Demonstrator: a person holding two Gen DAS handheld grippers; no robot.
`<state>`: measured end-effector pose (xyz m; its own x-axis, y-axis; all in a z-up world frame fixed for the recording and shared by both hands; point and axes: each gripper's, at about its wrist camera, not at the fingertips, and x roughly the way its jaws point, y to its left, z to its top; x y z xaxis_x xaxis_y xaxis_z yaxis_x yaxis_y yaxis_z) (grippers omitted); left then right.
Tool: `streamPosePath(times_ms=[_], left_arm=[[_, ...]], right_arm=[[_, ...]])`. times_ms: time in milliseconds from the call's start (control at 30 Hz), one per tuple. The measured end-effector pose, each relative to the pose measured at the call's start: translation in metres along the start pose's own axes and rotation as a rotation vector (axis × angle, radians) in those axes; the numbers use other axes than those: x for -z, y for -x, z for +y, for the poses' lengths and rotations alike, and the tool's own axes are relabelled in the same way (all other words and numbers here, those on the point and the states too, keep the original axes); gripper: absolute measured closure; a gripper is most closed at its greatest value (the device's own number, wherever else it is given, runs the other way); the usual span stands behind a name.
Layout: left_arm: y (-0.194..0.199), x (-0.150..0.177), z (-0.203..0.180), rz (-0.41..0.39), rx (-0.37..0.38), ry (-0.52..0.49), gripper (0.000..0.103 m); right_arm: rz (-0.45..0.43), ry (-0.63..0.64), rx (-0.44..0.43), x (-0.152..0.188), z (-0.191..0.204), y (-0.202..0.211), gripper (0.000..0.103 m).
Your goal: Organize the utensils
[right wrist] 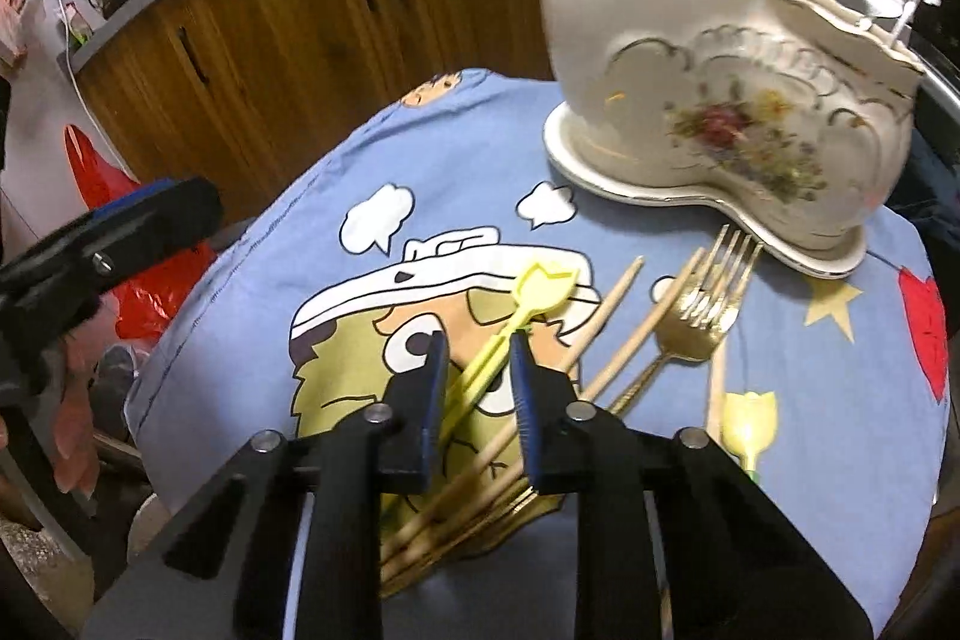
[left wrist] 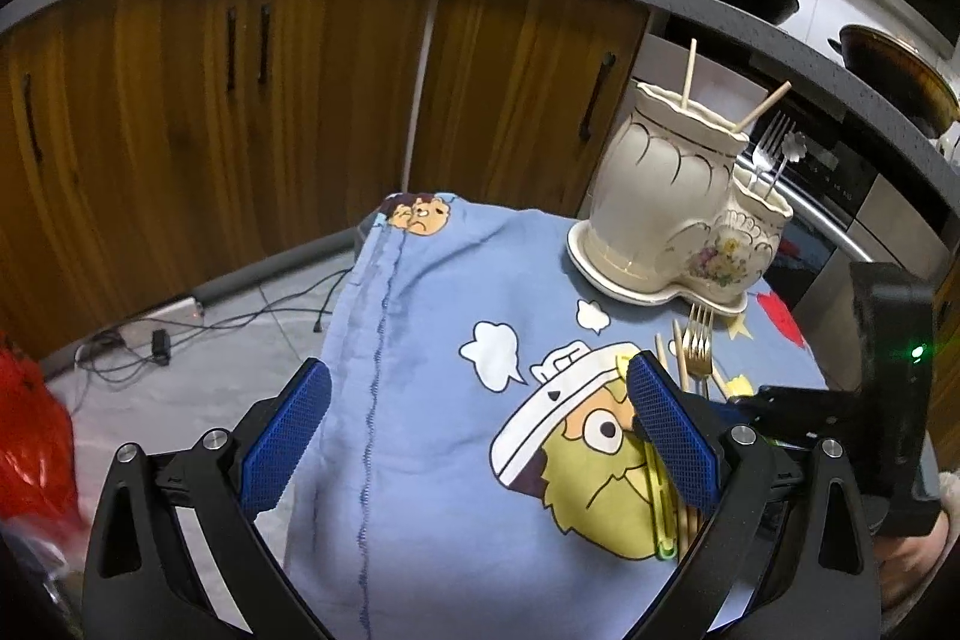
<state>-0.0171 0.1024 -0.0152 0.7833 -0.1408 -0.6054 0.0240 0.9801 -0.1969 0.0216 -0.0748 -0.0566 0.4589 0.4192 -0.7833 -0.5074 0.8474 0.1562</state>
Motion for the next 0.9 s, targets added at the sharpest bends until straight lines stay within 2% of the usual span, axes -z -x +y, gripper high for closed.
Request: streamPosePath(times_ms=[200,300,433,533,733,833,900], left_arm=[[0.001,0.0,0.0,-0.002,-0.002,0.002,0.005],[0.003,-0.001,-0.003,-0.002,0.0,0.002,0.005],[0.005,-0.003,-0.01,-0.002,0.003,-0.014,0.005],[0.001,-0.002,-0.019,0.013,0.009,-0.032,0.005],[-0.021,0.005,-0.043,0.094,0.028,-0.071,0.006],[-0.039,0.012,-0.066,0.168,0.048,-0.106,0.01],[-0.048,0.015,-0.079,0.208,0.06,-0.13,0.026]], right_arm=[[0.004,0.008,0.031,-0.003,0.003,-0.007,0.083],[-0.008,-0.028,-0.012,-0.002,-0.004,-0.002,0.088],[-0.066,-0.073,-0.072,0.0,-0.023,0.022,0.096],[-0.13,-0.086,-0.102,0.001,-0.039,0.047,0.097],[-0.181,-0.169,-0.113,0.008,-0.082,0.079,0.097],[-0.195,-0.196,-0.099,0.011,-0.095,0.081,0.098],[-0.2,-0.202,-0.087,0.013,-0.099,0.08,0.098]])
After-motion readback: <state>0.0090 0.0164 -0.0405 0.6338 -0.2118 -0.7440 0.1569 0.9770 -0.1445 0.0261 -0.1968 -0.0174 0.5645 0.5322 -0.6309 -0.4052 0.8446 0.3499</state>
